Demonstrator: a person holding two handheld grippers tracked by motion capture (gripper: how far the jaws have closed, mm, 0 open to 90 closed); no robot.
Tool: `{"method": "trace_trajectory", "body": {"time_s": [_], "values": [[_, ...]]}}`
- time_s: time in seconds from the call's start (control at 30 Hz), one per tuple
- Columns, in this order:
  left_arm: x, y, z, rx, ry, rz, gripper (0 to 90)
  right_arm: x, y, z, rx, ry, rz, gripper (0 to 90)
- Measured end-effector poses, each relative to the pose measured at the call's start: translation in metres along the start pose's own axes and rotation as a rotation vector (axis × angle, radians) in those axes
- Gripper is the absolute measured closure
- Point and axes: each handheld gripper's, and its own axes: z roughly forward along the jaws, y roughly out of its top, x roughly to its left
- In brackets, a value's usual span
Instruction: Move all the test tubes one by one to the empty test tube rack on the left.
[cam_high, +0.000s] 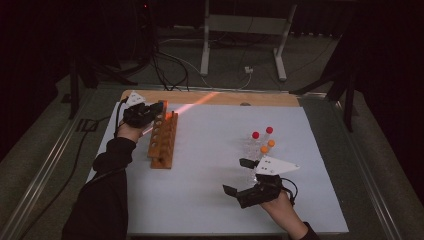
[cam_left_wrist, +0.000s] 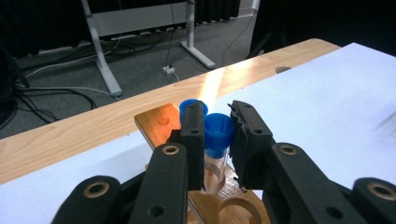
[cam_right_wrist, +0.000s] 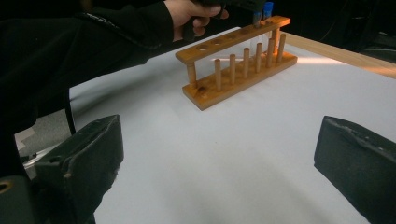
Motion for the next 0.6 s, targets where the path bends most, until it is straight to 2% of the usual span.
{"method": "trace_trajectory", "body": {"time_s": [0.07, 0.27, 0.4, 0.47, 0.57, 0.6], "values": [[0.0, -0.002, 0.001, 0.002, 0.014, 0.007, 77.1, 0.0, 0.0, 0.0, 0.002, -0.001, -0.001, 1.3], [0.0, -0.006, 0.001, -0.006, 0.012, 0.001, 76.9, -0.001, 0.0, -0.001, 0.0, -0.001, 0.004, 1.4], [-0.001, -0.004, 0.002, 0.026, -0.022, 0.005, 74.2, -0.001, 0.0, -0.001, -0.003, 0.0, 0.005, 1.3], [-0.003, -0.002, 0.001, 0.043, -0.03, 0.012, 62.6, -0.001, 0.001, -0.002, -0.006, -0.003, 0.007, 1.3], [-0.005, 0.004, -0.009, 0.034, -0.039, 0.006, 51.0, -0.003, 0.003, -0.005, -0.015, -0.012, 0.005, 1.3], [-0.006, 0.007, -0.014, 0.022, -0.053, 0.001, 47.7, -0.003, 0.004, -0.007, -0.017, -0.017, 0.002, 1.3]]}}
